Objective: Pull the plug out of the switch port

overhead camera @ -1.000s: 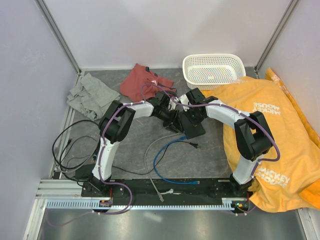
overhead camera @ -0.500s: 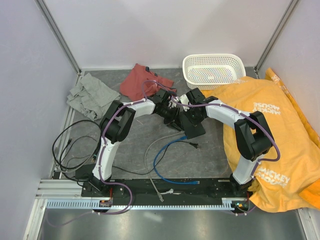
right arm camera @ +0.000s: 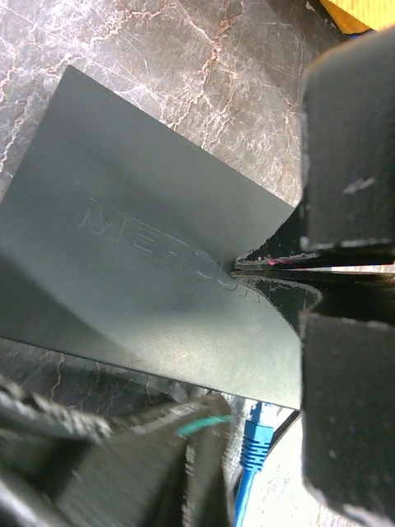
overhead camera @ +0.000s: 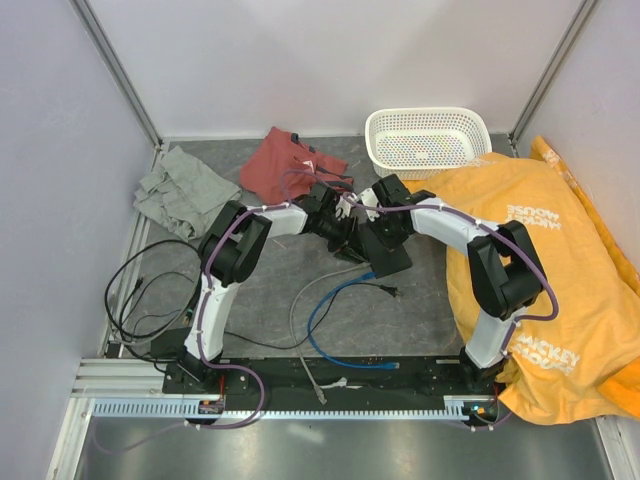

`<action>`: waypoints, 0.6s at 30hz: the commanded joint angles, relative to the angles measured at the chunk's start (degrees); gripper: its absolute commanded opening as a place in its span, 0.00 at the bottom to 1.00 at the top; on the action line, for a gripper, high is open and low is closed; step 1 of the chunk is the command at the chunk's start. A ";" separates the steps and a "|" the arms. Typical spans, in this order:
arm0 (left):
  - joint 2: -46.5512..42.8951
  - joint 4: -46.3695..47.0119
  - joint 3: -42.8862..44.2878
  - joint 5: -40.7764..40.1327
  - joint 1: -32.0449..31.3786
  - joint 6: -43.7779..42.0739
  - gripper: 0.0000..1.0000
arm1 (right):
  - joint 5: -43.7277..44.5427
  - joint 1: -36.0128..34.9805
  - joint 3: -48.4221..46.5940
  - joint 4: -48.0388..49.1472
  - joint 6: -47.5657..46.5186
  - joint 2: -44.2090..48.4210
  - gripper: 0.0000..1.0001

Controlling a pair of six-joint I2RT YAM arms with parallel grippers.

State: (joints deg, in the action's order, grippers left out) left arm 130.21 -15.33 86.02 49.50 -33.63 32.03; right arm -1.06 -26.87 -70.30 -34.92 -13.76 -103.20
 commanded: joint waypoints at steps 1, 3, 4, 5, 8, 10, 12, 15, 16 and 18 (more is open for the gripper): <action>-1.63 16.79 -8.49 4.90 -0.47 10.56 0.41 | 1.24 0.59 -1.94 -1.29 1.19 -4.29 0.00; -1.28 20.24 -9.20 5.96 -0.56 12.00 0.43 | 1.15 0.59 -3.17 -1.29 1.37 -5.43 0.00; -0.93 20.95 -9.11 6.40 -0.56 13.48 0.43 | 1.23 0.68 -3.61 -1.29 1.54 -5.70 0.00; -0.58 21.39 -9.20 6.49 -0.56 14.19 0.43 | 1.24 0.59 -4.31 -1.29 1.72 -5.96 0.00; 0.39 22.63 -9.38 5.96 -0.74 16.22 0.43 | 1.24 0.59 -5.19 -1.29 2.15 -6.58 0.00; 1.09 22.63 -9.47 5.26 -0.83 16.92 0.41 | -0.24 0.59 -5.20 -1.29 2.33 -6.67 0.00; 1.53 22.37 -9.29 5.17 -0.83 17.10 0.39 | -0.35 0.68 -4.93 -1.29 2.42 -6.75 0.00; 1.36 21.93 -8.77 5.08 -0.83 16.23 0.37 | -0.43 0.59 -4.41 -1.12 2.51 -6.84 0.00; 1.27 21.75 -8.50 5.09 -0.83 15.87 0.37 | -0.61 0.59 -4.32 -1.12 2.60 -6.84 0.01; 1.10 21.75 -8.50 4.82 -0.91 14.47 0.37 | -0.70 0.59 -4.23 -1.12 2.68 -7.02 0.00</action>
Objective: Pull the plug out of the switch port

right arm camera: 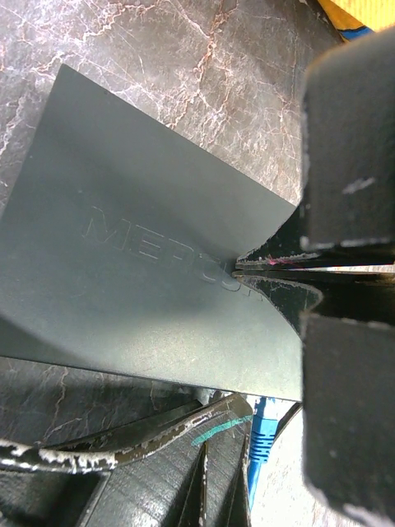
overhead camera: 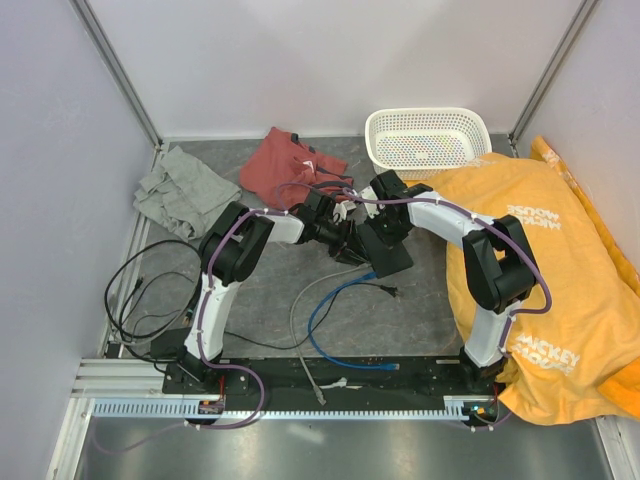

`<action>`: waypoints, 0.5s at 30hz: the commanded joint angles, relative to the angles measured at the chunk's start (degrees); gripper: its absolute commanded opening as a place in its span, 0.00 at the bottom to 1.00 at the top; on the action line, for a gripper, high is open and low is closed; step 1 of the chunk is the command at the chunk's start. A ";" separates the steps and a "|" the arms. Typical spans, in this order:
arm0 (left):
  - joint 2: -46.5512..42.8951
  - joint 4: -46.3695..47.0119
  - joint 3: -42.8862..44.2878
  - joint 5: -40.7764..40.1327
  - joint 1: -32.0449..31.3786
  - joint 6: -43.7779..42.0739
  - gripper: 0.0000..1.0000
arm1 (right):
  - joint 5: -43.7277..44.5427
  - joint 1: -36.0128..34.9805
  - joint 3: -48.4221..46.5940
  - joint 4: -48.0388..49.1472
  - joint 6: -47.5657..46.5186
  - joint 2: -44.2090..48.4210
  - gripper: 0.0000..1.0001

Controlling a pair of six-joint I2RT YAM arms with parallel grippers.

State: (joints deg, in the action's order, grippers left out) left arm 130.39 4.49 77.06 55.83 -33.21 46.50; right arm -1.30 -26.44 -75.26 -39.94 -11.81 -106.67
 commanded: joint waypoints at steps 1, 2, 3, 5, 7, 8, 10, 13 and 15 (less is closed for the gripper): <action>0.92 1.92 0.46 -1.60 -1.33 -0.27 0.37 | -0.54 0.16 0.56 3.91 0.83 -3.54 0.00; 0.92 2.01 0.46 -1.61 -1.33 -0.36 0.37 | -0.55 0.16 0.47 4.00 0.83 -3.72 0.00; 1.01 2.19 0.11 -1.43 -1.33 -0.62 0.37 | -0.55 0.16 0.38 3.91 0.83 -3.98 0.00; 0.92 2.28 -0.06 -1.52 -1.33 -1.23 0.37 | -0.63 0.16 0.12 3.91 1.00 -4.07 0.00; 0.92 2.28 -0.42 -1.61 -1.33 -2.11 0.35 | -0.72 0.16 -0.23 4.00 1.00 -4.33 0.00; 0.83 2.45 -0.50 -1.61 -1.42 -2.38 0.35 | -0.63 0.07 -0.23 3.91 0.92 -4.33 0.00; 0.66 3.24 -0.85 -1.26 -1.42 -3.08 0.34 | -0.55 0.16 -0.15 3.91 0.83 -4.33 0.00; 0.83 5.08 -1.38 -0.38 -1.42 -3.44 0.36 | -0.55 0.07 0.29 4.00 0.65 -4.16 0.00; 0.66 4.92 -1.56 -0.81 -1.51 -3.43 0.36 | -0.55 0.07 0.47 4.17 0.56 -3.89 0.00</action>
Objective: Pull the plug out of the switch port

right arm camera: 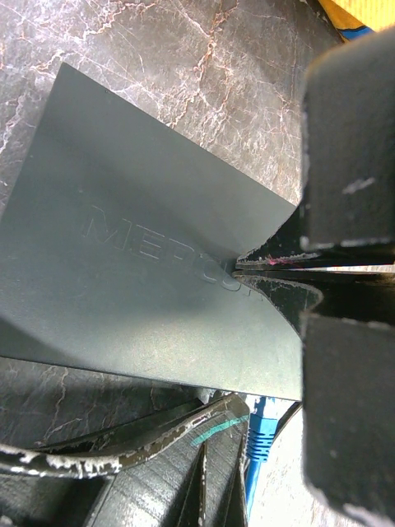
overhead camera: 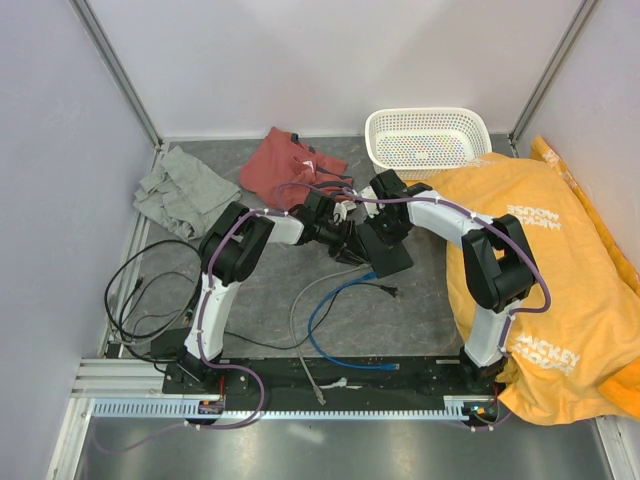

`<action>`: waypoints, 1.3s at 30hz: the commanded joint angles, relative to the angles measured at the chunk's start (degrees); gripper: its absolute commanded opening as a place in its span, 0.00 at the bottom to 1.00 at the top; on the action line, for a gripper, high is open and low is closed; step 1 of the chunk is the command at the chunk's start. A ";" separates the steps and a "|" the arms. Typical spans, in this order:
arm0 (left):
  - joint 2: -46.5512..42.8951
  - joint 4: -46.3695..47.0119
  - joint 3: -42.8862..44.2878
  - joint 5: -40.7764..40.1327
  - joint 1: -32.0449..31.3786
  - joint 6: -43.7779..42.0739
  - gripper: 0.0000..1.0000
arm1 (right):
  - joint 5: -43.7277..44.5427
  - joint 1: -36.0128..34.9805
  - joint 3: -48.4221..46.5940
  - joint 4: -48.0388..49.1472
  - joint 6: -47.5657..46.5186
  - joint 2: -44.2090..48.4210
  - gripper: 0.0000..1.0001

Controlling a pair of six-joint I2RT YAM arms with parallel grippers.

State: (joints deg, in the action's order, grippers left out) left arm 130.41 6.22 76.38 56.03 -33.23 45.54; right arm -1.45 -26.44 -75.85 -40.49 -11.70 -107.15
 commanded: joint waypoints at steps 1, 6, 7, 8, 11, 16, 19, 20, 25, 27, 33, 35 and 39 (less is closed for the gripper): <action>0.55 2.92 -0.88 -1.36 -1.57 -2.56 0.35 | -0.39 0.16 1.23 4.63 0.54 -3.33 0.00; 0.20 0.20 -0.53 -3.47 -2.01 -3.70 0.27 | -0.13 -0.02 1.32 4.89 0.37 -3.33 0.00; 0.37 -0.41 -0.53 -3.65 -2.10 -3.79 0.22 | -0.13 -0.02 1.32 4.81 0.37 -3.41 0.00; 0.37 -0.85 -0.27 -3.91 -2.19 -3.88 0.19 | -0.13 0.07 1.24 4.89 0.37 -3.41 0.00; 0.63 -2.00 0.52 -4.26 -2.36 -4.41 0.12 | -0.04 -0.02 1.32 4.89 0.28 -3.33 0.00; 0.81 -2.70 1.14 -4.61 -2.54 -4.76 0.05 | 0.13 -0.02 1.50 4.98 0.02 -3.24 0.00; 1.86 -5.33 2.98 -4.79 -2.54 -5.98 0.02 | 0.31 -0.11 1.85 5.24 -0.25 -3.32 0.00; 2.13 -5.77 3.33 -4.79 -2.54 -6.34 0.01 | 0.31 -0.19 1.85 5.42 -0.25 -3.32 0.00; 3.62 -7.97 4.57 -4.97 -2.71 -8.80 0.02 | 0.40 -0.37 1.85 5.42 -0.42 -3.68 0.00; 3.89 -8.06 4.31 -4.88 -2.80 -9.41 0.01 | 0.66 -0.28 1.85 5.42 -0.69 -3.94 0.00; 4.06 -8.77 4.48 -5.41 -2.98 -10.03 0.02 | 0.75 -0.28 2.20 5.42 -0.86 -4.29 0.00; 4.15 -9.12 4.74 -5.58 -3.07 -10.03 0.02 | 0.84 -0.37 2.20 5.51 -0.95 -4.47 0.00; 4.06 -10.35 5.09 -6.11 -3.50 -11.87 0.01 | 1.10 -0.37 2.03 5.60 -1.13 -4.73 0.00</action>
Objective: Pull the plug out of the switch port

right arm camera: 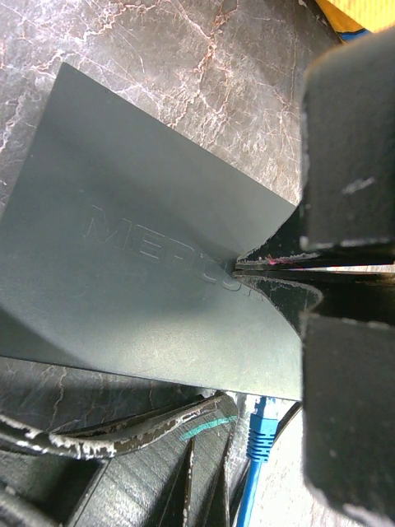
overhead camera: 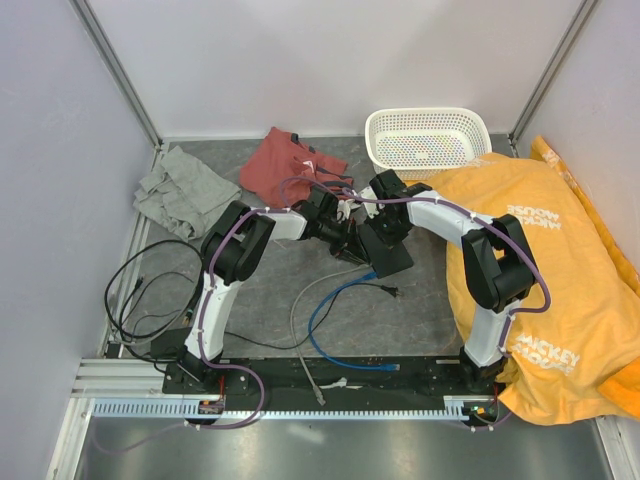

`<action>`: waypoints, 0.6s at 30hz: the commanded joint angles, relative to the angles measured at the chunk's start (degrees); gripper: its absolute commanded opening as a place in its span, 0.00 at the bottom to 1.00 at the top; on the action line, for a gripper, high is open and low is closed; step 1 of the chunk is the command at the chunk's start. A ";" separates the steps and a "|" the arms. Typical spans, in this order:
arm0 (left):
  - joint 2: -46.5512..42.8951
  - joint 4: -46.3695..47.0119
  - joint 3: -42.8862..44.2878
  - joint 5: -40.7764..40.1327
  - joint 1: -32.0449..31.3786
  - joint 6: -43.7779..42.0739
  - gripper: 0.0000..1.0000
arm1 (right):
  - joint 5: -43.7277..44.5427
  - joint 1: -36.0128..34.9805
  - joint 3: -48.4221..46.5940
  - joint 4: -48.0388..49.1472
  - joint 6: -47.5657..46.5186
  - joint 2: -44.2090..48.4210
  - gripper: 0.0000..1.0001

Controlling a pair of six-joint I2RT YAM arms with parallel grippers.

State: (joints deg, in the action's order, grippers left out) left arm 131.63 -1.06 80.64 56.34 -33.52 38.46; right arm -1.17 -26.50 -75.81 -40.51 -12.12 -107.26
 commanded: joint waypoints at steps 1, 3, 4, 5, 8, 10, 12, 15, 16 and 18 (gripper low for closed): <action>2.84 -3.59 1.01 -6.50 -3.22 -5.23 0.02 | 0.82 -0.22 1.90 5.62 -0.80 -4.62 0.00; 2.93 -5.00 1.71 -6.59 -3.31 -6.64 0.01 | 0.64 -0.22 1.98 5.71 -0.63 -4.62 0.00; 2.93 -5.53 1.89 -6.50 -3.31 -7.16 0.02 | 0.55 -0.30 1.98 5.71 -0.62 -4.53 0.00; 2.93 -6.05 2.24 -6.50 -3.31 -8.39 0.02 | 0.55 -0.31 1.98 5.71 -0.62 -4.53 0.00; 2.14 -7.90 1.89 -7.72 -3.31 -10.24 0.02 | 0.47 -0.31 1.98 5.71 -0.54 -4.45 0.00; 1.79 -7.82 1.54 -8.26 -3.40 -10.24 0.01 | 0.55 -0.31 1.90 5.80 -0.62 -4.27 0.00; 1.96 -9.48 2.32 -9.57 -3.75 -11.82 0.02 | 0.55 -0.39 2.24 5.80 -0.62 -4.27 0.00; 1.61 -12.21 2.06 -12.30 -3.84 -13.58 0.01 | 0.64 -0.39 2.86 5.80 -0.62 -3.83 0.00; 1.43 -13.08 1.98 -12.74 -3.84 -14.19 0.01 | 0.64 -0.31 3.04 5.71 -0.71 -3.66 0.00; 1.26 -13.79 1.89 -14.05 -3.84 -15.60 0.02 | 0.55 -0.39 3.21 5.62 -0.71 -3.57 0.00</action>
State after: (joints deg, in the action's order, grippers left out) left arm 131.39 -7.90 83.66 54.35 -34.13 30.28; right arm -1.17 -26.50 -75.68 -40.38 -12.25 -107.22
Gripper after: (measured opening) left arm 0.146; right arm 0.006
